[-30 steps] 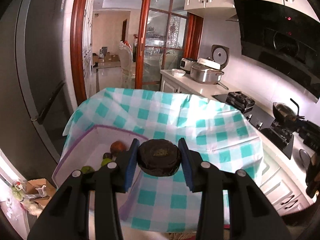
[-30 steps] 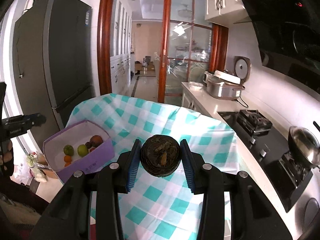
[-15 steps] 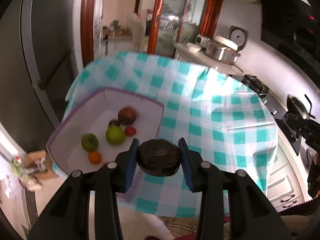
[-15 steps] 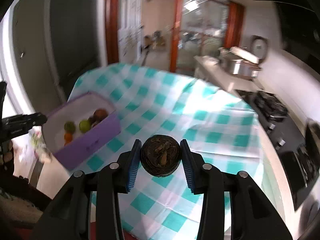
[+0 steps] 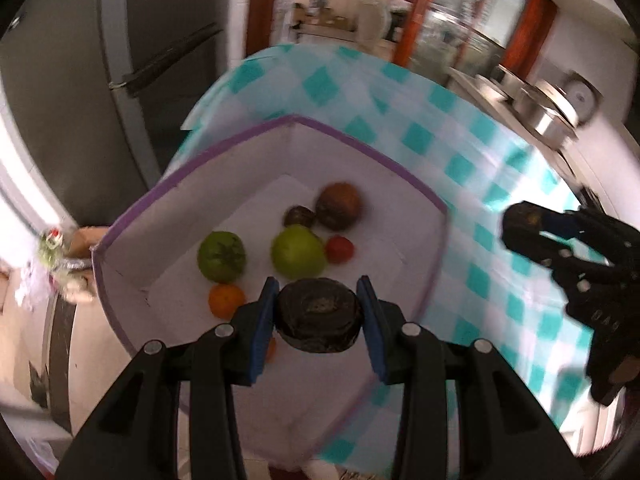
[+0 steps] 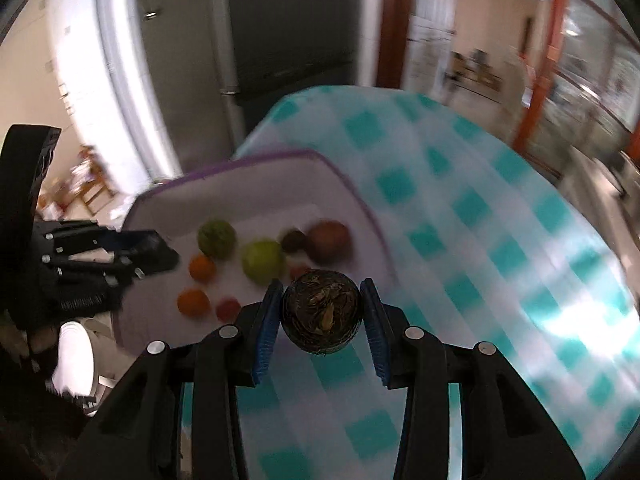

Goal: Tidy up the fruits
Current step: 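Carry both dark lychees over the box, then open the right tool then the left tool to drop the lychees in the box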

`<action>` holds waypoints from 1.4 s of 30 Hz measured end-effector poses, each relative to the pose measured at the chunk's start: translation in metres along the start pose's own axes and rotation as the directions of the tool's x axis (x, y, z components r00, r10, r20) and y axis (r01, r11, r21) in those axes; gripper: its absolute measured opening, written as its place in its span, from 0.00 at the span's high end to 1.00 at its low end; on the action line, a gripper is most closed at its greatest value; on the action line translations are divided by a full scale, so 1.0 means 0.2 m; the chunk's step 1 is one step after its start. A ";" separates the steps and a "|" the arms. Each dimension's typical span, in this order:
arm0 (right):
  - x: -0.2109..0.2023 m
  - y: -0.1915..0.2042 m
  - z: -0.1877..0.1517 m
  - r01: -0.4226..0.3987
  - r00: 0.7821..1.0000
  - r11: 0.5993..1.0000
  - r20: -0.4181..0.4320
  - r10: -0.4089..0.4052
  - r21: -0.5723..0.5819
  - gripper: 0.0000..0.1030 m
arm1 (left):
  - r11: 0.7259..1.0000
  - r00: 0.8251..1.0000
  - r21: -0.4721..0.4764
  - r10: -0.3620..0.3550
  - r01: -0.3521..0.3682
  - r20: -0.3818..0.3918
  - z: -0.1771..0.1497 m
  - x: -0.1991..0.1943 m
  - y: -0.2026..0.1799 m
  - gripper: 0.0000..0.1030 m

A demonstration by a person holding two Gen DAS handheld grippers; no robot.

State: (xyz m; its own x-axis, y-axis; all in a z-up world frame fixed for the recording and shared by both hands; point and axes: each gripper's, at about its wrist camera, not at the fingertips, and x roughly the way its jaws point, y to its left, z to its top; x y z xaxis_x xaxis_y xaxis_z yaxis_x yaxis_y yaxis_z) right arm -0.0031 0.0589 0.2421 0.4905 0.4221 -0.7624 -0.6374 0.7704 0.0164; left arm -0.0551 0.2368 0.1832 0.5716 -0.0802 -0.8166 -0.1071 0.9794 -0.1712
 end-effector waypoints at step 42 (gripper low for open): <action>1.39 0.23 0.44 -0.140 0.930 0.985 -0.356 0.096 -0.099 0.34 | 0.963 0.958 -0.143 0.196 -0.228 -0.209 0.20 0.64 0.32 0.14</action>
State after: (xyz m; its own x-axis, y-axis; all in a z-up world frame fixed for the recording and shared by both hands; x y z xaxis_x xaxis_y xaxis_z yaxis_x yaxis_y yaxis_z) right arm 0.1558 0.2542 0.0875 0.1833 0.2967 -0.9372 -0.7551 0.6529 0.0590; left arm 0.0437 0.2958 0.0888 0.3570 0.0762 -0.9310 -0.3493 0.9352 -0.0574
